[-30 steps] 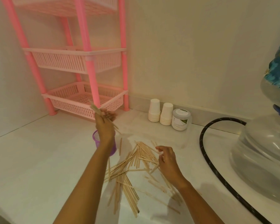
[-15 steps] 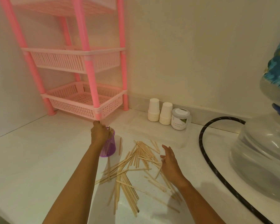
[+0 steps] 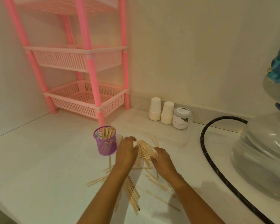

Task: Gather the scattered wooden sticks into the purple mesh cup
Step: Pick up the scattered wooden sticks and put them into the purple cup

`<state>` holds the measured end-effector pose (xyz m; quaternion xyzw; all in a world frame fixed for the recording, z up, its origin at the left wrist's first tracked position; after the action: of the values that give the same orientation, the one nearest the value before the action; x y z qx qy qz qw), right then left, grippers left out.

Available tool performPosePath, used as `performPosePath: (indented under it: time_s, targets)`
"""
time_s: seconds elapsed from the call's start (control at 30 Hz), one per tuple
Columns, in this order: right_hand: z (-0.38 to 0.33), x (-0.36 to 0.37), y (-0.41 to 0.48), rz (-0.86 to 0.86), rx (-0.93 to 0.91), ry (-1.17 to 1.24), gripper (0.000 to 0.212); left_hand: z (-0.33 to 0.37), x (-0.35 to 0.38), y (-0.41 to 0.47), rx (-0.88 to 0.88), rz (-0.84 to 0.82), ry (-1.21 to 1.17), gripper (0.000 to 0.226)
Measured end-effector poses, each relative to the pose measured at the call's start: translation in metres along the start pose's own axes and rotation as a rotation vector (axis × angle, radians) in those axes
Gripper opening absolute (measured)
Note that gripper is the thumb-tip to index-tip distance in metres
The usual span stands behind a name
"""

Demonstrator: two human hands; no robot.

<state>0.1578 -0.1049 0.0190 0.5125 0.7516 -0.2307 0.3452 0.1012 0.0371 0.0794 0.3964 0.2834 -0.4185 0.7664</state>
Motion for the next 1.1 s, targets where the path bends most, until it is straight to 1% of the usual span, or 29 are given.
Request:
performPosePath:
  time_s: [0.07, 0.1, 0.13, 0.2, 0.3, 0.37, 0.5, 0.67, 0.83, 0.9, 1.0, 1.1]
  targets:
    - [-0.008, 0.004, 0.005, -0.001, -0.005, -0.101, 0.051, -0.010, 0.027, -0.008, -0.079, -0.225, 0.215, 0.041]
    - [-0.011, 0.006, 0.008, -0.004, -0.004, -0.150, 0.052, -0.015, 0.034, -0.012, -0.119, -0.301, 0.292, 0.044]
    - [-0.014, 0.007, 0.011, -0.008, -0.003, -0.198, 0.054, -0.019, 0.039, -0.015, -0.158, -0.351, 0.338, 0.044]
    - [-0.019, 0.010, 0.018, -0.026, -0.003, -0.276, 0.058, -0.026, 0.044, -0.019, -0.205, -0.398, 0.392, 0.040]
    - [-0.025, 0.018, 0.025, -0.096, 0.010, -0.316, 0.064, -0.031, 0.044, -0.019, -0.216, -0.386, 0.425, 0.032]
    - [-0.028, 0.022, 0.028, -0.124, 0.007, -0.352, 0.064, -0.031, 0.043, -0.019, -0.219, -0.366, 0.436, 0.031]
    - [-0.034, 0.026, 0.030, -0.078, -0.031, -0.429, 0.049, -0.034, 0.043, -0.017, -0.242, -0.338, 0.403, 0.028]
    - [-0.034, 0.028, 0.031, -0.056, -0.011, -0.489, 0.028, -0.037, 0.040, -0.016, -0.290, -0.308, 0.303, 0.025]
    - [-0.030, 0.030, 0.028, -0.035, 0.031, -0.449, 0.033, -0.037, 0.040, -0.016, -0.316, -0.289, 0.241, 0.024]
    - [-0.028, 0.026, 0.028, -0.018, 0.061, -0.389, 0.032, -0.035, 0.039, -0.016, -0.318, -0.276, 0.222, 0.026]
    - [-0.022, 0.018, 0.027, -0.015, 0.133, -0.228, 0.027, -0.034, 0.037, -0.014, -0.329, -0.248, 0.178, 0.029]
    - [-0.016, 0.011, 0.029, -0.006, 0.205, -0.178, 0.032, -0.037, 0.033, -0.013, -0.367, -0.205, 0.080, 0.029]
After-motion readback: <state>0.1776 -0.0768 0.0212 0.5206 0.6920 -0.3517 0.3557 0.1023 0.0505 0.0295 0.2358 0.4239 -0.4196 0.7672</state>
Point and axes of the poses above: each hand's wrist, its own y-axis towards the middle knuckle, its own x-axis out of the palm, z = x × y, the point moved 8 cm from there along y, towards the middle knuckle, and after that the axes turned 6 degrees about x, right-handed, at the moved point
